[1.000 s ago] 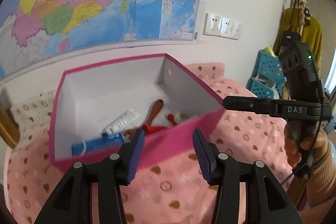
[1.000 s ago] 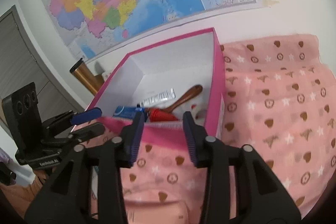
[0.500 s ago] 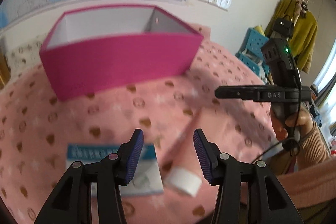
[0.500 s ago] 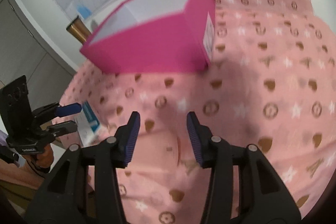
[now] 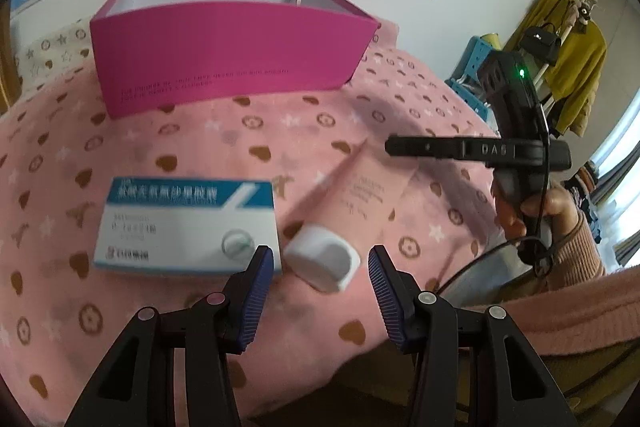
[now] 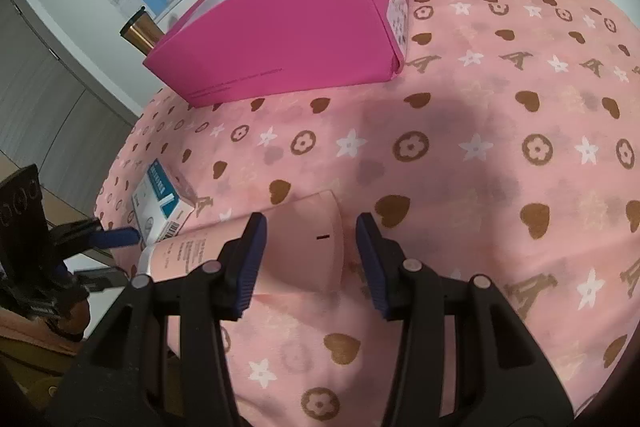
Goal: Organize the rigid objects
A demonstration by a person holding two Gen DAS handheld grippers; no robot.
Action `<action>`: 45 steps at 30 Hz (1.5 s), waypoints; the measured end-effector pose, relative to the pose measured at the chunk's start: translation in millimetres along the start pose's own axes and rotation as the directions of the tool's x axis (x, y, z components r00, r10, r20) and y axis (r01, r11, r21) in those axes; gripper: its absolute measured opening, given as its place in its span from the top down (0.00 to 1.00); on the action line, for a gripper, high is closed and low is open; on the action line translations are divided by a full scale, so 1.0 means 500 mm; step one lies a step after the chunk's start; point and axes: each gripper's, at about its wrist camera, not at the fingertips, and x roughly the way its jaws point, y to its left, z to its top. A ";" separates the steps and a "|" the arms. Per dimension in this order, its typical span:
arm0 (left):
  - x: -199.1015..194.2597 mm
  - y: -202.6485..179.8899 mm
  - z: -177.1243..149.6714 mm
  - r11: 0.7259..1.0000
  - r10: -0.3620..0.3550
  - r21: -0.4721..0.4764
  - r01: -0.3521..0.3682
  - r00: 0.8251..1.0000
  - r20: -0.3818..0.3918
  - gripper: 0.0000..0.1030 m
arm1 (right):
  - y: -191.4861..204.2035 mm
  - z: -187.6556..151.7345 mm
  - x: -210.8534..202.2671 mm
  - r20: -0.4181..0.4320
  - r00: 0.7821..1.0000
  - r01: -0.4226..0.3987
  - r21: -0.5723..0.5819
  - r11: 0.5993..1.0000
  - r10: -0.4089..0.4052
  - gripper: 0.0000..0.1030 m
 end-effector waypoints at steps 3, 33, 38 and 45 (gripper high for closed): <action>0.002 0.000 -0.006 0.999 -0.032 -0.026 0.031 0.999 -0.016 0.51 | 0.004 -0.002 0.001 -0.002 1.000 -0.005 -0.005 1.000 0.005 0.53; 0.031 -0.015 0.042 0.999 -0.037 -0.011 0.037 0.999 0.000 0.53 | 0.008 -0.010 -0.023 0.032 0.999 0.013 -0.007 1.000 -0.013 0.48; 0.033 -0.012 0.063 1.000 -0.012 0.002 0.012 1.000 0.019 0.53 | 0.009 -0.002 -0.036 0.055 0.998 0.019 0.001 1.000 -0.019 0.48; 0.020 -0.005 0.104 1.000 0.026 0.012 -0.027 0.997 0.073 0.53 | 0.015 0.015 -0.045 0.086 0.996 0.017 0.000 1.000 -0.017 0.48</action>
